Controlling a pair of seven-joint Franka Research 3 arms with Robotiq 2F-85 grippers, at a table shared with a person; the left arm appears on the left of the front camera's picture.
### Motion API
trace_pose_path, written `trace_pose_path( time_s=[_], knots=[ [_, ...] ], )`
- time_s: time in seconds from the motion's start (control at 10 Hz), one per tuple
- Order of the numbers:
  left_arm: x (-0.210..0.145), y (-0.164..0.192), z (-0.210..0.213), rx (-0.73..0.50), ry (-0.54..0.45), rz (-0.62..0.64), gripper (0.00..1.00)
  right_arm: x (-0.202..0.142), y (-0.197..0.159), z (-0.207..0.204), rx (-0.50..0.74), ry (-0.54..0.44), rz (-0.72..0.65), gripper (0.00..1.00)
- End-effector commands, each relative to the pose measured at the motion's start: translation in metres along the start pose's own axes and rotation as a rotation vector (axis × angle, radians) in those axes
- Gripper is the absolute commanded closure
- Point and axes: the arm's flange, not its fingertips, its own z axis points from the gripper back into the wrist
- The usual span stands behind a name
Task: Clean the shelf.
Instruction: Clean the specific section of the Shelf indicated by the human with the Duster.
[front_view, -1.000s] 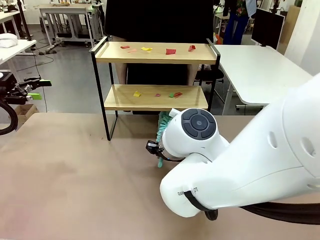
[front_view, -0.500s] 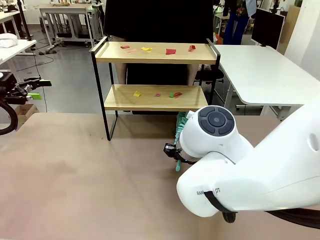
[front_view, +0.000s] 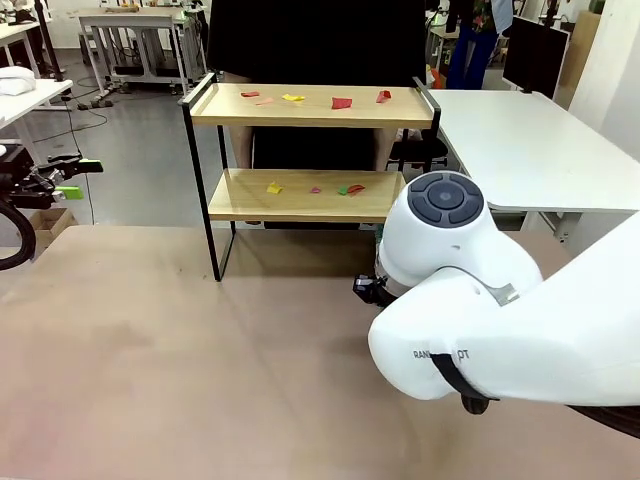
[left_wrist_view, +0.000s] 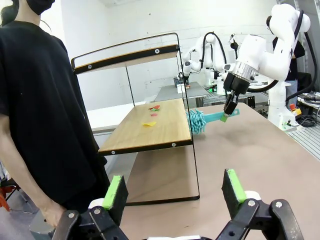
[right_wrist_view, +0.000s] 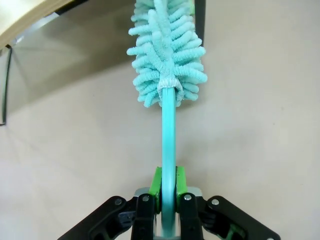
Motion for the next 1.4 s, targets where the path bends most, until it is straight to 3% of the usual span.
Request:
trace_pose_path(
  time_s=[0.0,0.1,0.5,0.8,1.3],
  knots=[
    [0.002,-0.001,0.000,-0.006,0.005,-0.012,0.00,-0.019,-0.030,0.033,0.043,-0.018,0.057,0.87],
    [0.002,-0.001,0.000,-0.006,0.005,-0.012,0.00,0.000,0.000,0.000,0.000,0.000,0.000,0.87],
    [0.002,-0.001,0.000,-0.006,0.005,-0.012,0.00,-0.002,0.001,0.006,0.004,0.008,0.020,0.87],
    [0.002,-0.001,0.000,-0.006,0.005,-0.012,0.00,-0.007,-0.020,0.032,0.106,-0.045,0.135,0.87],
    [0.002,-0.001,0.000,-0.006,0.005,-0.012,0.00,-0.015,-0.042,0.053,0.215,0.040,0.366,0.87]
  ],
)
